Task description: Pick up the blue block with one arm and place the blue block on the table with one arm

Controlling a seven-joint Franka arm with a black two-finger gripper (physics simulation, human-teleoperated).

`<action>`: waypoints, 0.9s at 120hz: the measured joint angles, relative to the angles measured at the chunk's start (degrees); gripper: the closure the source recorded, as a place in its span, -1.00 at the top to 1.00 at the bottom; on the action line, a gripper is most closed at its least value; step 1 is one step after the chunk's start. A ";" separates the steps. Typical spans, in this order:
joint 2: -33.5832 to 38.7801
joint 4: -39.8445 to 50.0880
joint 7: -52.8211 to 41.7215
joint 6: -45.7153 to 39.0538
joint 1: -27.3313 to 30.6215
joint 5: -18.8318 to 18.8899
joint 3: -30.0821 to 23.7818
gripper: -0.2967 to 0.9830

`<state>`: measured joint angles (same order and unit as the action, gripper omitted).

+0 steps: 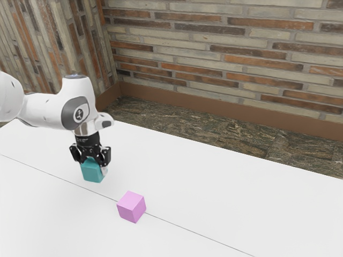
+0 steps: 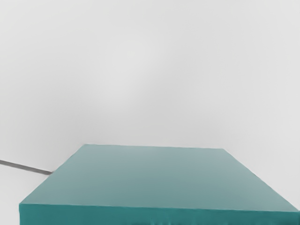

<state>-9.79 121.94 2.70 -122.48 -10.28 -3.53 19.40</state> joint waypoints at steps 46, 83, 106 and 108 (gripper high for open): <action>-7.13 -1.29 -7.01 -7.35 2.55 -5.83 -0.09 0.10; -3.12 -0.87 -12.11 -8.22 2.39 -8.53 0.08 0.43; 18.04 -9.07 -12.27 3.48 5.83 -1.96 -8.42 0.49; 18.54 -10.85 -12.18 4.99 7.20 -1.19 -11.05 0.50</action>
<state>8.75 111.08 -9.48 -117.50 -3.08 -4.72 8.36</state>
